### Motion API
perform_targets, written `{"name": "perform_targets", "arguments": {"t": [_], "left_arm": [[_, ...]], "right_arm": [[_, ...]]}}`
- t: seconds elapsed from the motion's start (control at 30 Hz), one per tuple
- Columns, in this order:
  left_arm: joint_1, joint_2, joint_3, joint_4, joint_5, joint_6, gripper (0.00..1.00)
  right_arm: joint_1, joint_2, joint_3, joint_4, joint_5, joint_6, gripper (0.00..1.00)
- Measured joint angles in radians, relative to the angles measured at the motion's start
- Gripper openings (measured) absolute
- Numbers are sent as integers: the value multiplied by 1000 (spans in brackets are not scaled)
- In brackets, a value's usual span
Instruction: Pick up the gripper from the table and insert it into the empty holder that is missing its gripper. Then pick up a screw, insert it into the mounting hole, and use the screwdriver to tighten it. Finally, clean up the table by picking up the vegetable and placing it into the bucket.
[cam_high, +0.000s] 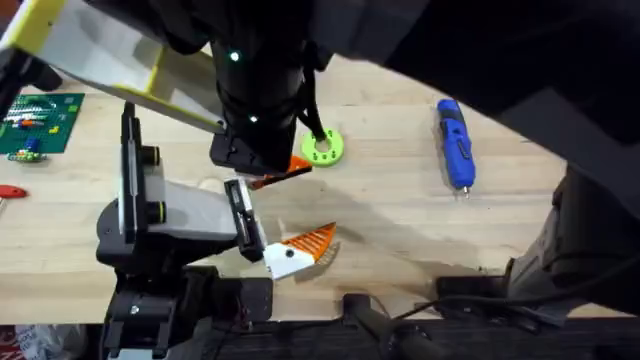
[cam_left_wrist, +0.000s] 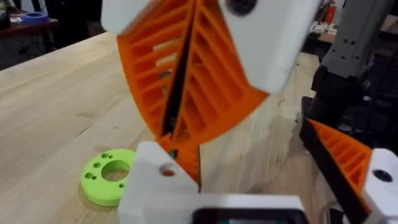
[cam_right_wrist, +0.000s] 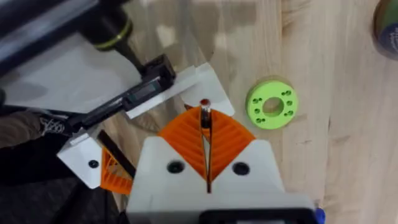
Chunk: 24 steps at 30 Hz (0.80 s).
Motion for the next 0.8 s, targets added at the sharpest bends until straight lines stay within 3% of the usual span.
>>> {"name": "perform_targets", "arguments": {"t": [0.8], "left_arm": [[0,0,0,0,0,0,986]], "right_arm": [[-17,0,0,-2,-29,0,7]]}}
